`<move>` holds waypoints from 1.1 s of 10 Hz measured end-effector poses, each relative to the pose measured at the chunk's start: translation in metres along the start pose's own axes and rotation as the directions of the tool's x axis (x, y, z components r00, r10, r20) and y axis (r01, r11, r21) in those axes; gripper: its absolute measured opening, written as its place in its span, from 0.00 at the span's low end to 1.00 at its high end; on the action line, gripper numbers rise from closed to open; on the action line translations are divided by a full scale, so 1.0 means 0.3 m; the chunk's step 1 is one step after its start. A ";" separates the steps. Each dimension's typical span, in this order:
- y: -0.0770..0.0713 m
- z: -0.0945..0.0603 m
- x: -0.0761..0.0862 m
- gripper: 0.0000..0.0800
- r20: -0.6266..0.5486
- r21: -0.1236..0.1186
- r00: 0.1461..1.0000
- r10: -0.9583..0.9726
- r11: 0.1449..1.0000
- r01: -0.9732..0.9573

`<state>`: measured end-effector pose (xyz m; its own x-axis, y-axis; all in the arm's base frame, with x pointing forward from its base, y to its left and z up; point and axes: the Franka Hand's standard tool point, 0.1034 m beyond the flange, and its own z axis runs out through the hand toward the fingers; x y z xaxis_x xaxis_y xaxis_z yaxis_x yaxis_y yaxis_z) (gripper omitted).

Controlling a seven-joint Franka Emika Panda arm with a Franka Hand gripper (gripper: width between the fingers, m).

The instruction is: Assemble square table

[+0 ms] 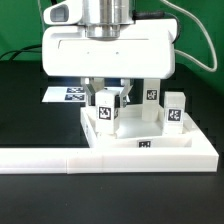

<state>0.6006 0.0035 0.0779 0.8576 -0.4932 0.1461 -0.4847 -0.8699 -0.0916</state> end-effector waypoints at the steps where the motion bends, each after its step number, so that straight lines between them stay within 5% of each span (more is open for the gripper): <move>1: 0.002 0.001 0.001 0.36 0.002 0.003 0.996 0.094 0.996 -0.094; 6: 0.010 0.002 0.003 0.36 0.019 0.017 0.866 0.500 0.866 -0.500; 7: 0.009 0.003 0.002 0.47 0.020 0.017 0.856 0.516 0.856 -0.516; 8: 0.008 0.003 0.002 0.47 0.020 0.017 0.863 0.506 0.862 -0.506; 9: 0.006 0.003 0.001 0.65 0.020 0.018 0.882 0.472 0.881 -0.472; 10: -0.002 0.001 0.001 0.65 0.019 0.020 0.904 0.426 0.904 -0.427; 11: -0.004 0.001 0.001 0.78 0.017 0.022 0.941 0.337 0.941 -0.337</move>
Offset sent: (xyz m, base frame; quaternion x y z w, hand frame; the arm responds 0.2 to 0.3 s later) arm -0.0005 0.0024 -0.0026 -0.0198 -0.0260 0.2107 0.9770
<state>0.6015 0.0044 0.0777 0.6471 -0.7571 0.0896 -0.7414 -0.6523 -0.1576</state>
